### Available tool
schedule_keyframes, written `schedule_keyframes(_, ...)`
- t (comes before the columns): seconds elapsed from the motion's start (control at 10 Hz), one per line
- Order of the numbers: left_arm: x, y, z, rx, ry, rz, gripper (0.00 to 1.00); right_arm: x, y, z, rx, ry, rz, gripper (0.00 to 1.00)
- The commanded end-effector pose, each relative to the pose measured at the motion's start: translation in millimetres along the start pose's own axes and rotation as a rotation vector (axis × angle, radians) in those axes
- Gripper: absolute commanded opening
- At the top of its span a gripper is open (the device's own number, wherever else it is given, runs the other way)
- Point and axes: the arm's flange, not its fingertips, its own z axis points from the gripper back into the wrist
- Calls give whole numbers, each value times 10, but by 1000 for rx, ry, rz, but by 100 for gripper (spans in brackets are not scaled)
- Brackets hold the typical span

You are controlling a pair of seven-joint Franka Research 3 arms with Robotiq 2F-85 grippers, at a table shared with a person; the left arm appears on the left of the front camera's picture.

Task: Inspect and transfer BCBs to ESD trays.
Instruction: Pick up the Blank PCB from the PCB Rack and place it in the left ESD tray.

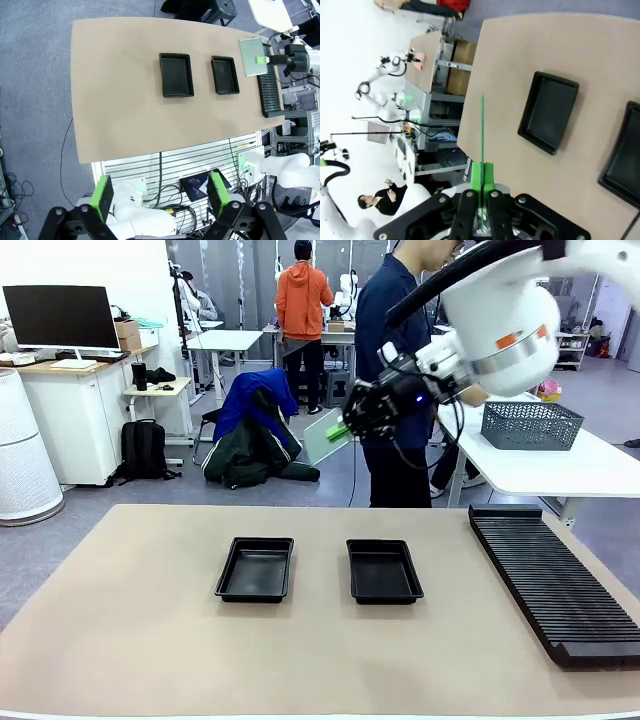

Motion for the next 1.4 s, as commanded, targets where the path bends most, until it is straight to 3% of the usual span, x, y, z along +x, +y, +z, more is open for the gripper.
schedule_keyframes(0.0,8,5,-5,2,-2,3,100,-36,5,-275,21,-7,-36,3)
schedule_keyframes(0.7,8,5,-5,2,-2,3,100,-166,-304,-1629,12,-24,-136,3)
schedule_keyframes(1.3,8,5,-5,2,-2,3,100,-479,-584,-2225,-68,-91,-218,3)
